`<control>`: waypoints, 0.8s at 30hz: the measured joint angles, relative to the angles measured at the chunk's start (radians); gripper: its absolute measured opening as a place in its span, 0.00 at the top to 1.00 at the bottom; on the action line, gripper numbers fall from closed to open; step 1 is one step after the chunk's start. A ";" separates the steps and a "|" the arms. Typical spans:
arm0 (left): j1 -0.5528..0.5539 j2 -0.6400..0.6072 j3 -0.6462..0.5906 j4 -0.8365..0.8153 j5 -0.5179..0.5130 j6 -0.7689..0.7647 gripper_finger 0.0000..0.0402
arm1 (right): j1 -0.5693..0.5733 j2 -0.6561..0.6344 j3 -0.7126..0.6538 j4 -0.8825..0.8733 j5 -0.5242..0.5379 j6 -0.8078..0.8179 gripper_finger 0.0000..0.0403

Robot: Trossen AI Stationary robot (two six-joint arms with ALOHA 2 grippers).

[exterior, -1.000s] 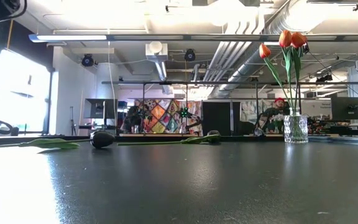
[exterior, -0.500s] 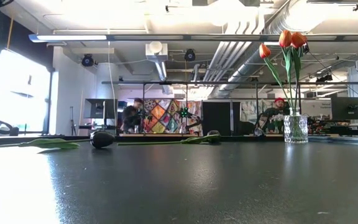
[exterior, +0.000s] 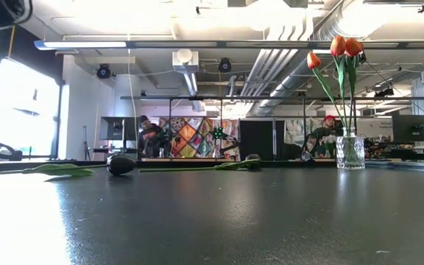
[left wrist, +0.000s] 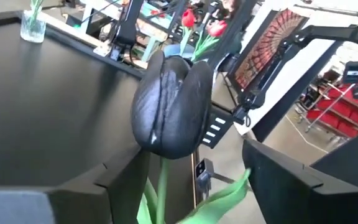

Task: Sort flowers into vase by color
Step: Put the bottom black tulip into the red flower vase, then put the top black tulip into the red flower vase

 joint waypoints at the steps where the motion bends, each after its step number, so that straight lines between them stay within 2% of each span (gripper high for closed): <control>1: 0.001 -0.016 0.011 0.000 0.001 0.036 0.38 | 0.000 0.002 0.000 -0.004 0.003 0.009 0.48; 3: 0.008 -0.047 0.034 0.002 0.025 0.100 0.37 | 0.000 0.008 0.000 -0.020 0.000 0.025 0.48; 8: 0.034 -0.070 0.047 0.038 0.185 0.179 0.35 | 0.015 0.032 0.000 -0.021 -0.021 0.043 0.48; 17: 0.038 0.001 0.046 0.146 0.229 0.179 0.35 | 0.035 0.057 0.000 -0.024 -0.027 0.049 0.48; 24: 0.038 0.003 0.046 0.284 0.343 0.244 0.35 | 0.035 0.057 0.000 -0.022 -0.044 0.049 0.48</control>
